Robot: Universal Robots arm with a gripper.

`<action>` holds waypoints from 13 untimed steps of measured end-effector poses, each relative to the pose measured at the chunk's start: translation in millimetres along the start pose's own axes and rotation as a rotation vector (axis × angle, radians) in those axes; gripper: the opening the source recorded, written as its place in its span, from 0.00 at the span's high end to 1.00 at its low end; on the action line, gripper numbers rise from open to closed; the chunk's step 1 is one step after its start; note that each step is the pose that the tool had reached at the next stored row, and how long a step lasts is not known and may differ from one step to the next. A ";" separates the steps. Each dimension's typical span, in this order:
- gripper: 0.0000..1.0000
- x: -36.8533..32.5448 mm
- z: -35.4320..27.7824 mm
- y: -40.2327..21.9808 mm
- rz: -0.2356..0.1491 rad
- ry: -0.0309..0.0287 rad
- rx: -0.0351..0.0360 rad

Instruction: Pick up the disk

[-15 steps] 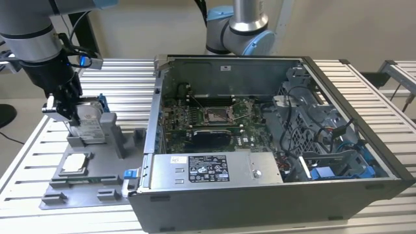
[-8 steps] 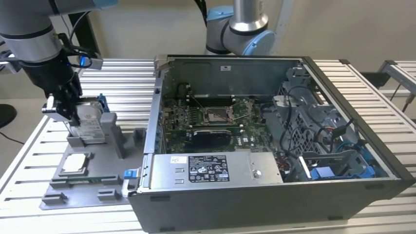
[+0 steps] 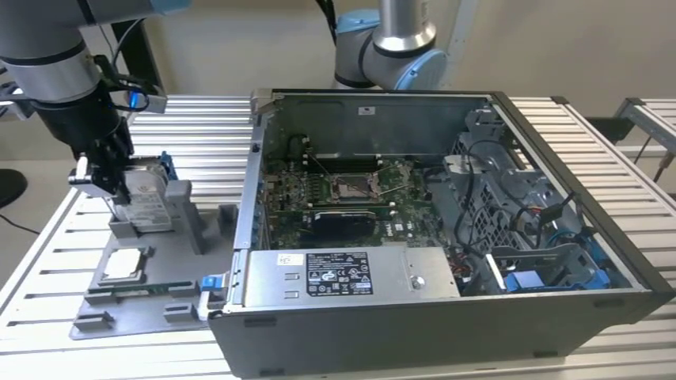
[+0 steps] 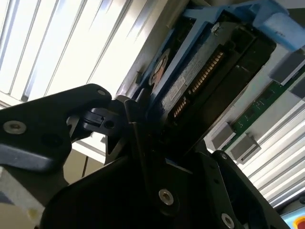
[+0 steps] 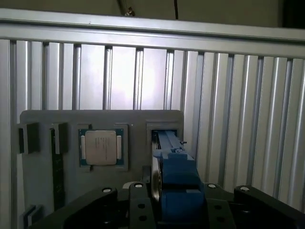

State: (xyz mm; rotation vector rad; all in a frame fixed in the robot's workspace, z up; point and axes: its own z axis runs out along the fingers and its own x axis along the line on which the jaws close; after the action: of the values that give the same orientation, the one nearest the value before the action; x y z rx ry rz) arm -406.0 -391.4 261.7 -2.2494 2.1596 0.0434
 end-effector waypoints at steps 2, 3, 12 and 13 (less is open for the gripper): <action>1.00 0.0 0.0 0.7 0.002 -0.0038 0.0003; 1.00 -0.1 0.0 1.0 0.004 -0.0059 0.0004; 1.00 -0.2 0.0 1.2 0.049 -0.0061 0.0022; 1.00 -0.1 0.0 1.2 0.052 -0.0062 0.0023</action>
State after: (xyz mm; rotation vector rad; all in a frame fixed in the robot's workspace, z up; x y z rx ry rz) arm -407.2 -391.3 261.7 -2.1886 2.2137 0.0487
